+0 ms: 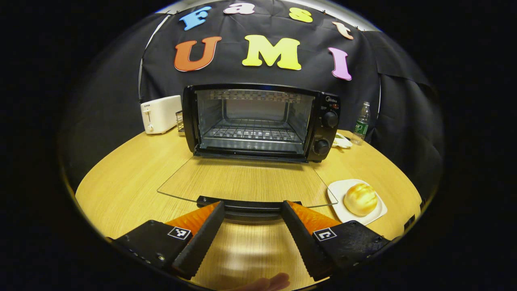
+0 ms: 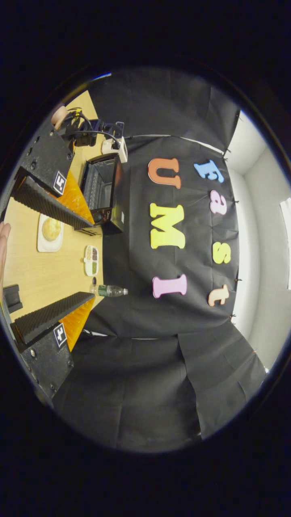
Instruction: Open the electric oven with the left hand, put the food in, and close the electric oven.
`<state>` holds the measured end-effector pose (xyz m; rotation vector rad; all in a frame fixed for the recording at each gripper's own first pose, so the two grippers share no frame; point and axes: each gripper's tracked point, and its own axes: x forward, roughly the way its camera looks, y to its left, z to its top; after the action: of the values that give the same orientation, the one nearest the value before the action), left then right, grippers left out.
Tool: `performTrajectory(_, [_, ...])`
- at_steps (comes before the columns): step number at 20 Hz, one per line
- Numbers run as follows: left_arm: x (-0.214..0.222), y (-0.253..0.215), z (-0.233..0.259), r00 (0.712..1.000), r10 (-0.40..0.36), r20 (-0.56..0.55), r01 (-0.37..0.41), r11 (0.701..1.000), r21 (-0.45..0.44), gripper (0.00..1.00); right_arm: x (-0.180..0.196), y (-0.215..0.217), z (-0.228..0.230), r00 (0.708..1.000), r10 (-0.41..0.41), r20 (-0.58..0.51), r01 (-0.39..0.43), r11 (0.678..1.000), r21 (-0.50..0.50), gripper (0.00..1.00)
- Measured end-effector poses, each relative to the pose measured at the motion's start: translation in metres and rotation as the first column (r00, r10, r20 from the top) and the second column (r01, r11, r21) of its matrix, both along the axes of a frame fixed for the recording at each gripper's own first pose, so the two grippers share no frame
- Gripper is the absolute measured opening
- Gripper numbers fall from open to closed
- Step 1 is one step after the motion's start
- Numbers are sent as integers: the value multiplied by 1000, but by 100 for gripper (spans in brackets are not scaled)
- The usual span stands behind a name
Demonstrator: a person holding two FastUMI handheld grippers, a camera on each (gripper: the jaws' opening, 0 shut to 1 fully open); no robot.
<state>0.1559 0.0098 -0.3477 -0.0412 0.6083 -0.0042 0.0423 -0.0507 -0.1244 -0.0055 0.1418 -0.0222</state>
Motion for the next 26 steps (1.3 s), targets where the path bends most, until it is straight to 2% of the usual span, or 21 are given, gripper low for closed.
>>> performTrajectory(3, [2, 0, 15, 997, 14, 77, -12, 1000, -24, 95, 5, -3, -12, 1000, -8, -30, 8, 1000, -9, 100])
performTrajectory(5, [-1, 6, 23, 995, 37, 95, -36, 999, -7, 95, 10, -4, -19, 999, -11, -49, 11, 1000, -2, 100])
performTrajectory(7, [-4, 7, 34, 994, 28, 102, -28, 1000, 1, 95, 16, -2, -31, 997, -6, -74, 7, 1000, 8, 100])
performTrajectory(11, [-24, 0, 82, 982, -13, 187, 11, 1000, 12, 95, 26, 9, -54, 992, 24, -122, -21, 999, 27, 100])
performTrajectory(17, [-62, 12, 166, 945, 15, 326, -30, 999, 43, 94, 49, 31, -101, 977, 73, -199, -67, 997, 41, 100])
performTrajectory(23, [-99, 25, 244, 900, 34, 434, -38, 999, 0, 94, 72, 66, -155, 948, 138, -286, -115, 989, 95, 100])
performTrajectory(26, [-124, 38, 278, 875, 37, 483, -56, 998, 24, 94, 80, 78, -182, 929, 140, -343, -124, 990, 69, 100])
